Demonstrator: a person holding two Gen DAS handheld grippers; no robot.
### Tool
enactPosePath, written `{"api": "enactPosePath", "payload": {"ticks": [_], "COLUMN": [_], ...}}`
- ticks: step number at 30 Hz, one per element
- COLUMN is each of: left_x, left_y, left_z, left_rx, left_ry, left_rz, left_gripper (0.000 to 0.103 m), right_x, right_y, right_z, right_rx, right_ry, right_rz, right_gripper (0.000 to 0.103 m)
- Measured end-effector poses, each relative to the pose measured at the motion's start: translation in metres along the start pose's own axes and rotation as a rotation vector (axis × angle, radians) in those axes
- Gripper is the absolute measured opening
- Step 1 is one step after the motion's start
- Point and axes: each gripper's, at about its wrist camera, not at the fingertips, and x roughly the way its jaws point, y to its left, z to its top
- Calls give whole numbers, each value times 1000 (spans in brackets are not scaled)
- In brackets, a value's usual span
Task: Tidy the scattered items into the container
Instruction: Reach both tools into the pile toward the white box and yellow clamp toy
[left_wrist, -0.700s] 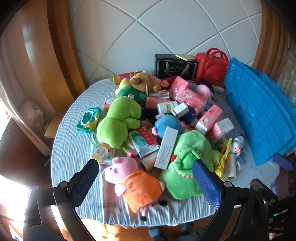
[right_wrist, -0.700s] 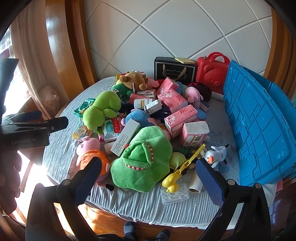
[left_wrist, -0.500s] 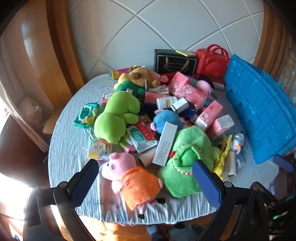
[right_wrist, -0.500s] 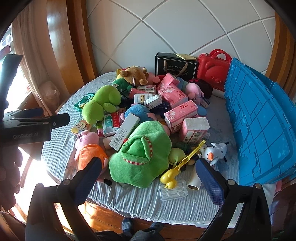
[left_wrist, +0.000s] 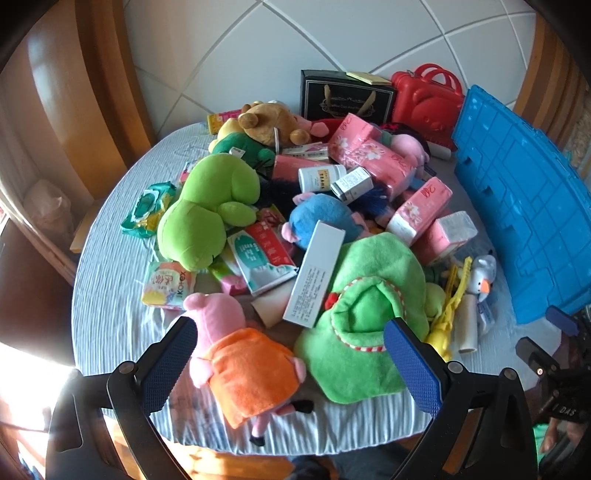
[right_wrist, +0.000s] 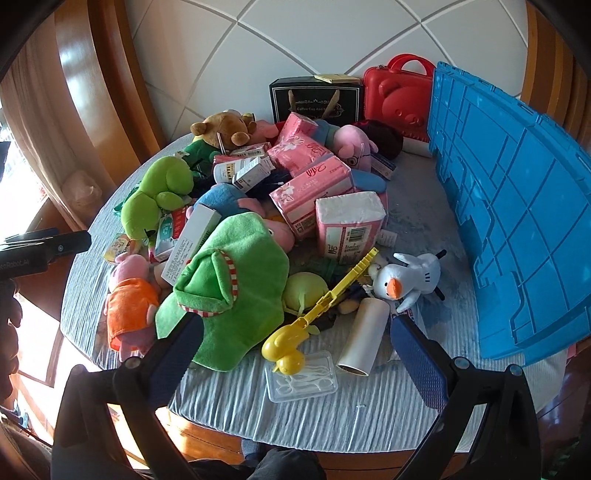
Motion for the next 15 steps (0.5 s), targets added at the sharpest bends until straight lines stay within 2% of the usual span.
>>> {"api": "enactPosePath", "payload": {"ticks": [4,11,15], "left_x": [31,75,105], "left_y": [-19,-33,-28], "left_z": [2,7,9], "left_rx": [11,-29,-67], "left_ry": [45,88,125], "left_rz": [46,59,74], "left_gripper": [102,102,94], "right_x": [23,63,76], "right_y": [-29,-60,-63], "right_z": [-5,-8,-5], "right_rx": [5,5,-11], "right_ry": [36,111,140], "right_rz": [-2,12,22], "right_gripper": [103,103,103]}}
